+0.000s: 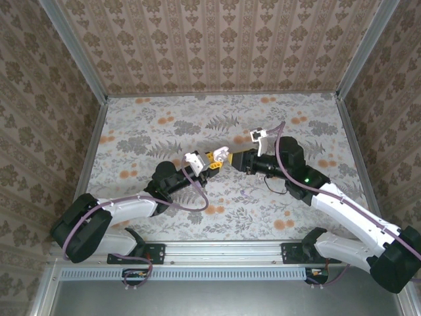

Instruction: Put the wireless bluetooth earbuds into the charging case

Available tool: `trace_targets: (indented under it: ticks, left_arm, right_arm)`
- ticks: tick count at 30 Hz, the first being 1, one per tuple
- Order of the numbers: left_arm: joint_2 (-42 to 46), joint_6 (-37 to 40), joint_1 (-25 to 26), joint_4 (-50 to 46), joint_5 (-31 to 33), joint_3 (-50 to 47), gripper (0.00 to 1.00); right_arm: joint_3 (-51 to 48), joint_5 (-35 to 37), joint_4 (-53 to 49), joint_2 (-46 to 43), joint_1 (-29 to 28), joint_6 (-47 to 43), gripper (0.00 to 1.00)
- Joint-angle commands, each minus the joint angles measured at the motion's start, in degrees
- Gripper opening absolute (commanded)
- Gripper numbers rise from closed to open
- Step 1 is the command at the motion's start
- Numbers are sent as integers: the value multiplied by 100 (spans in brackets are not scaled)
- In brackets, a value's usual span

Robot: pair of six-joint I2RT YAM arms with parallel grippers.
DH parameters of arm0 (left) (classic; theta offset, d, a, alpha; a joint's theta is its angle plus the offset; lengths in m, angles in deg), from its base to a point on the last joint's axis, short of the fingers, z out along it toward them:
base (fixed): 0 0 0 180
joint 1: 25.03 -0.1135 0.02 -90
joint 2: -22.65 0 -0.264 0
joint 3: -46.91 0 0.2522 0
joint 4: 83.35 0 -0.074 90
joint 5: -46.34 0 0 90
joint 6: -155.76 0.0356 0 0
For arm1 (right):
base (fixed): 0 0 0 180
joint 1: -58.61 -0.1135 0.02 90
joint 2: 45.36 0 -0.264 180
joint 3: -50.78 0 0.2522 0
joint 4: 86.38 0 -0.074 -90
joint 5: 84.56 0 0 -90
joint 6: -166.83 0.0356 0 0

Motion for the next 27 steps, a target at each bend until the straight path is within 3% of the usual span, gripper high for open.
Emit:
trace_targets:
  ticks: [1,7,27]
  left_arm:
    - [91,112,29,85,37,9,11]
    - [117,115,28,52,50,9,12]
    - [207,127,27,-22,37,36,12]
  right_arm:
    - [141,-137,-86,77,-54,11,29]
    - [220,-423,63,404,-126,72,24]
    - [250,-433,178,713,-169,-10,22]
